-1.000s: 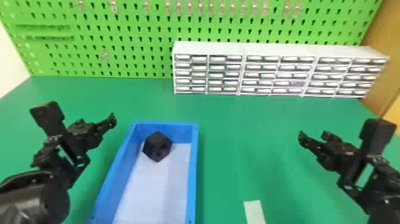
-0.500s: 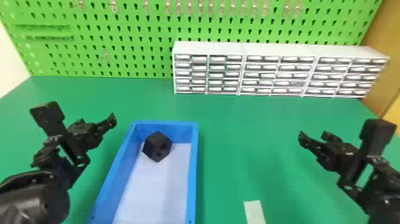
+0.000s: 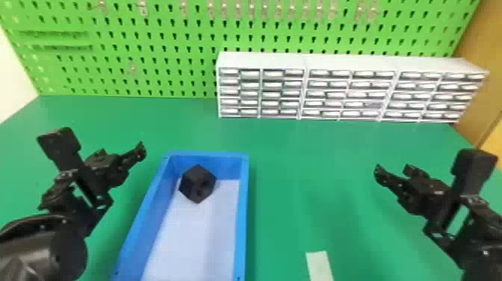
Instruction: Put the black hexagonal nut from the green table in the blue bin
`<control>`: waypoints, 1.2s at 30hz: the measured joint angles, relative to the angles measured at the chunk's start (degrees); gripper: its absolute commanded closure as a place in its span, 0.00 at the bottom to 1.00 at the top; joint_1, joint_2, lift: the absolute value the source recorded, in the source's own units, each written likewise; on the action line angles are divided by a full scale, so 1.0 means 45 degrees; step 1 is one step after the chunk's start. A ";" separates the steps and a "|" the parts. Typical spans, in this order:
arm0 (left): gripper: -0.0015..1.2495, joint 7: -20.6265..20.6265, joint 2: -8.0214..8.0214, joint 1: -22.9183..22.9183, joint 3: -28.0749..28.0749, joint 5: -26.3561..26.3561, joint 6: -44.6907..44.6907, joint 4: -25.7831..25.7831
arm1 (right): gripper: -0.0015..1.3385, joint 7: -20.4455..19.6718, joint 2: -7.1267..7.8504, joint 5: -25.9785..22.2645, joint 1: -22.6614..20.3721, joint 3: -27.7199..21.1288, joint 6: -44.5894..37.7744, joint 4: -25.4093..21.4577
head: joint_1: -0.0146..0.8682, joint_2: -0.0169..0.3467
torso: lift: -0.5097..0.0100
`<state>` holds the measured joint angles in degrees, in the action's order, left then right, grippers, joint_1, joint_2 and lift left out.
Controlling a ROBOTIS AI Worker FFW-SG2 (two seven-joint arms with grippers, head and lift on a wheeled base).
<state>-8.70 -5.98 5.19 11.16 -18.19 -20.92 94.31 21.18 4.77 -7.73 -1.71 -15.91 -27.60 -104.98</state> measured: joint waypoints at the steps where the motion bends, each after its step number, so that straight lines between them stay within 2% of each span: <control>1: 0.15 0.0000 0.0000 0.0000 0.0000 0.0000 0.0000 0.0000 | 0.36 0.0001 0.0005 0.0000 0.0001 0.0000 0.0000 0.0000 | 0.77 0.14 | 0.79; 19: 0.15 0.0000 0.0000 0.0024 -0.0004 0.0000 0.0000 0.0000 | 0.36 0.0196 0.0056 -0.0063 0.0061 -0.0107 -0.0030 0.0040 | 0.77 0.14 | 0.79; 26: 0.15 0.0000 0.0000 0.0023 -0.0013 0.0000 0.0000 0.0000 | 0.36 0.1194 0.0047 -0.0253 0.0354 -0.0464 0.0385 0.0668 | 0.77 0.14 | 0.79; 36: 0.15 0.0000 0.0000 0.0038 -0.0026 0.0000 0.0000 0.0000 | 0.36 0.1297 0.0033 -0.0251 0.0677 -0.0595 0.0600 0.1019 | 0.77 0.14 | 0.79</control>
<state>-8.70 -5.98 5.36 11.04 -18.19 -20.92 94.31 27.02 4.92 -8.86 1.33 -18.58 -24.90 -100.40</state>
